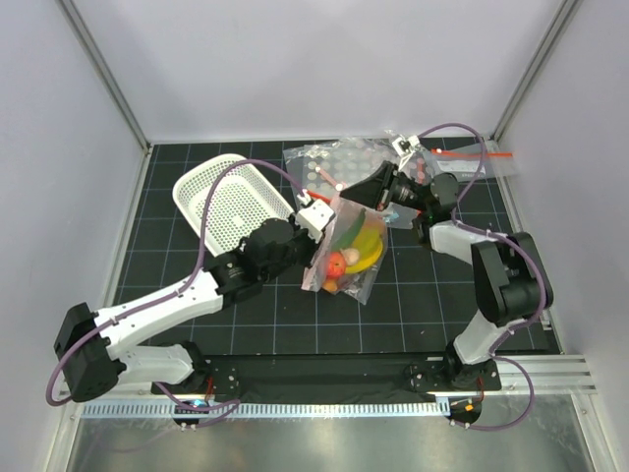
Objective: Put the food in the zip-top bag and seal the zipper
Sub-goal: Zip the zipper food storage bag at the center of the board.
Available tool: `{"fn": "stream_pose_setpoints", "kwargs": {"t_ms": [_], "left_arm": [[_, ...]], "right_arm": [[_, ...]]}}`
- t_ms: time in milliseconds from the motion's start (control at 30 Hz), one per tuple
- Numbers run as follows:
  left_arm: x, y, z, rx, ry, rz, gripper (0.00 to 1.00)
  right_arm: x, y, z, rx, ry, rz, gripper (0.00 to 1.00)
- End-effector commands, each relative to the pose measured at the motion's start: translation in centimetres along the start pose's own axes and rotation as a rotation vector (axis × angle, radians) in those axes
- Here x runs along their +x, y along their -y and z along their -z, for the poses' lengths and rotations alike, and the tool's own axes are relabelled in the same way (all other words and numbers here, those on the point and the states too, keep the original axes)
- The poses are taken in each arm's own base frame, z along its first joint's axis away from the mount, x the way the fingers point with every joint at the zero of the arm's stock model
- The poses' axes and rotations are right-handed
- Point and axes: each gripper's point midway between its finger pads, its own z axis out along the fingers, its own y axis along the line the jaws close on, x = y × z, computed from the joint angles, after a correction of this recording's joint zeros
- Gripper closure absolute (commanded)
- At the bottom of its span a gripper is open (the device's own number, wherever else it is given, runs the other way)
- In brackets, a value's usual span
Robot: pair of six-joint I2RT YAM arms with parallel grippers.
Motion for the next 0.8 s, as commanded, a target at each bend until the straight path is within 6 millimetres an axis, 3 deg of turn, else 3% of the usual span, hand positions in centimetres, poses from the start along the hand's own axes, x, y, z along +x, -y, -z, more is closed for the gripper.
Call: {"fn": "stream_pose_setpoints", "kwargs": {"t_ms": [0, 33, 67, 100, 133, 167, 200, 233, 300, 333, 500, 533, 633, 767], "left_arm": [[-3.2, -0.8, 1.2, -0.034, 0.065, 0.061, 1.0], [-4.1, -0.9, 1.5, -0.037, 0.077, 0.091, 0.97], [-3.9, -1.0, 1.7, -0.04, 0.062, 0.101, 0.9], [-4.2, -0.9, 2.0, -0.032, 0.067, 0.111, 0.75], [-5.0, -0.9, 2.6, -0.032, 0.085, 0.124, 0.68], [-5.2, -1.1, 3.0, -0.041, 0.09, 0.155, 0.61], [-5.2, -1.3, 3.4, -0.048, 0.083, 0.163, 0.5], [-5.5, -1.4, 4.0, -0.05, 0.088, 0.173, 0.45], [-6.6, -1.7, 5.7, -0.046, 0.124, 0.205, 0.37], [-7.0, -1.6, 6.3, -0.034, 0.141, 0.211, 0.34], [-9.0, -0.7, 10.9, 0.006, 0.25, 0.224, 0.28], [-9.2, -0.5, 11.5, 0.019, 0.265, 0.221, 0.28], [-10.2, 1.3, 13.5, 0.131, 0.345, 0.211, 0.24], [-11.4, 3.9, 15.0, 0.288, 0.413, 0.199, 0.21]], "right_arm": [[-3.6, -5.1, 0.2, -0.022, 0.082, 0.3, 0.99], [-3.9, -5.3, 0.2, 0.009, 0.095, 0.332, 0.99], [-2.9, -4.7, 0.2, 0.066, 0.055, 0.28, 0.99], [-3.8, -6.3, 0.4, 0.086, 0.062, 0.427, 0.99], [-3.4, -7.2, -0.2, 0.099, 0.042, 0.455, 0.99], [-2.3, -5.7, 0.2, 0.219, 0.009, 0.398, 0.99], [-2.4, -6.6, 0.2, 0.244, 0.004, 0.452, 0.99], [-2.7, -8.4, 0.2, 0.246, 0.013, 0.533, 0.99], [-2.2, -9.8, 0.4, 0.257, 0.014, 0.536, 0.99], [-2.8, -11.7, 0.8, 0.243, 0.047, 0.563, 0.99], [-2.4, -16.4, 3.5, 0.259, 0.12, 0.577, 0.99], [-2.0, -16.2, 3.4, 0.256, 0.111, 0.57, 0.99], [-0.9, -18.2, 3.7, 0.19, 0.097, 0.567, 0.99], [1.1, -18.6, 2.9, 0.105, 0.002, 0.515, 0.99]]}}
